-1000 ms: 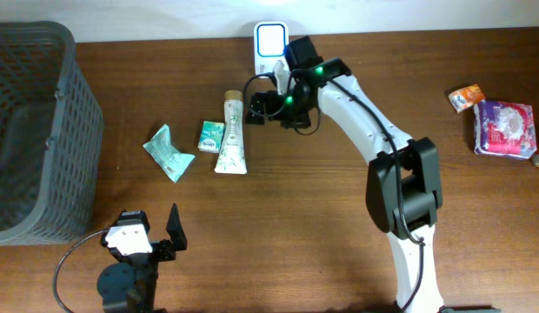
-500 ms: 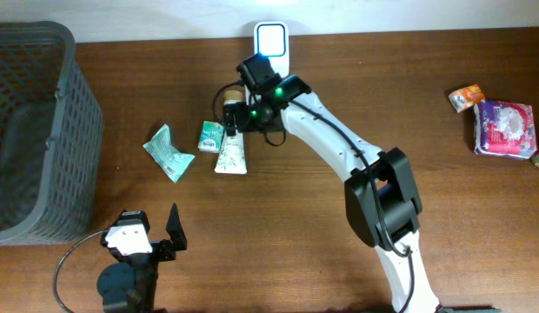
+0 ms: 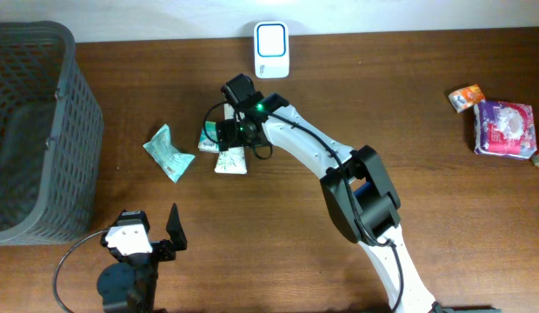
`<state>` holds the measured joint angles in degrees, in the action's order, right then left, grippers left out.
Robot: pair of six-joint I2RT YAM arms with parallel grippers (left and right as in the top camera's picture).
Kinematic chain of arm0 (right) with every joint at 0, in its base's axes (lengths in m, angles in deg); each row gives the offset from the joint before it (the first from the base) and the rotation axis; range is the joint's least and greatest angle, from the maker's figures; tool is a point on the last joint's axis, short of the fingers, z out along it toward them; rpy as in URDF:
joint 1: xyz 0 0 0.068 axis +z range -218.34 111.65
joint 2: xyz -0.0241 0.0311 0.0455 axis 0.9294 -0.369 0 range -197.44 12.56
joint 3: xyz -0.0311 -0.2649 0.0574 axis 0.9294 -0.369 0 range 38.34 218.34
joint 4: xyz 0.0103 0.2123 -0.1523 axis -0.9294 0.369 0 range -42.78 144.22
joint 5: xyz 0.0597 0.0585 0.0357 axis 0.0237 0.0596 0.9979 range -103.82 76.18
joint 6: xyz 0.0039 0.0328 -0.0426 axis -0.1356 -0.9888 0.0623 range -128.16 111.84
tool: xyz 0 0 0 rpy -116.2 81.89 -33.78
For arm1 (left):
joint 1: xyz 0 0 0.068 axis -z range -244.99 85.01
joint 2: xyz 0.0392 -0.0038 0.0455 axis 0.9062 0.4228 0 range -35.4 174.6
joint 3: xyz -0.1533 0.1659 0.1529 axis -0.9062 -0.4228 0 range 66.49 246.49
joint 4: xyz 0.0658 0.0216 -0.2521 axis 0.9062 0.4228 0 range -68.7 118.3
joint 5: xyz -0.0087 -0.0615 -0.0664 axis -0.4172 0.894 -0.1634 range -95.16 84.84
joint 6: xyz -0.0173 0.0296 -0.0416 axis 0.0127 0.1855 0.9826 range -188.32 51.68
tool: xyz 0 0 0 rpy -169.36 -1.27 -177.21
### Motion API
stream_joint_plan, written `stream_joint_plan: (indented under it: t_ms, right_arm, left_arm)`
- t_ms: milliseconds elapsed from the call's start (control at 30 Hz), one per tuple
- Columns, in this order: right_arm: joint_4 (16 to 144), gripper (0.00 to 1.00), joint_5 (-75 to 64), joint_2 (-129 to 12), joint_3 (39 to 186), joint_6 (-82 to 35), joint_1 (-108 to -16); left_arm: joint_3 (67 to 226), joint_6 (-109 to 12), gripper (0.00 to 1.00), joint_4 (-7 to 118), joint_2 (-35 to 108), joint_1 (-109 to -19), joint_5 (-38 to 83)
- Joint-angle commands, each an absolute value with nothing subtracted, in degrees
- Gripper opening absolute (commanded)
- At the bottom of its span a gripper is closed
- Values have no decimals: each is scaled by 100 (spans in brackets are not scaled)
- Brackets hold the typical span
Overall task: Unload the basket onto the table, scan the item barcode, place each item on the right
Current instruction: 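Lower the right gripper over the tube's gold cap and grasp it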
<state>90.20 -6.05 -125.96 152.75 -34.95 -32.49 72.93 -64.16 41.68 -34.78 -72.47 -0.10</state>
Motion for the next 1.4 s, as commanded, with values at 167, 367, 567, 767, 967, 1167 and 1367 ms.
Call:
stream_joint_plan:
  t_ms: [167,367,567,767,967,1167,1367]
  right_arm:
    - [8987,41,-1304,-12681,15299,-3525,-3199]
    - [9346,13,-1306,-12605,15314,-3523,-3199]
    - [10397,10,-1309,-12244,15452,-3527,-3216]
    - [11289,29,-1306,-12128,15572,-3525,-3286]
    - [11136,94,-1418,-12133,15566,-3525,-3317]
    - [10170,96,-1584,-12214,15564,-3270,-3317]
    - [10168,99,-1601,-12325,15561,-3241,-3317]
  left_arm:
    - [7282,-6363,99,4201,-3500,-7267,-49]
    - [7282,-6363,99,4201,-3500,-7267,-49]
    - [7282,-6363,99,4201,-3500,-7267,-49]
    - [7282,-6363,99,4201,-3500,-7267,-49]
    - [7282,-6363,99,4201,-3500,-7267,-49]
    - [7282,-6361,99,4201,-3500,-7267,-49]
    - [7282,-6363,99,4201,-3500,-7267,-49]
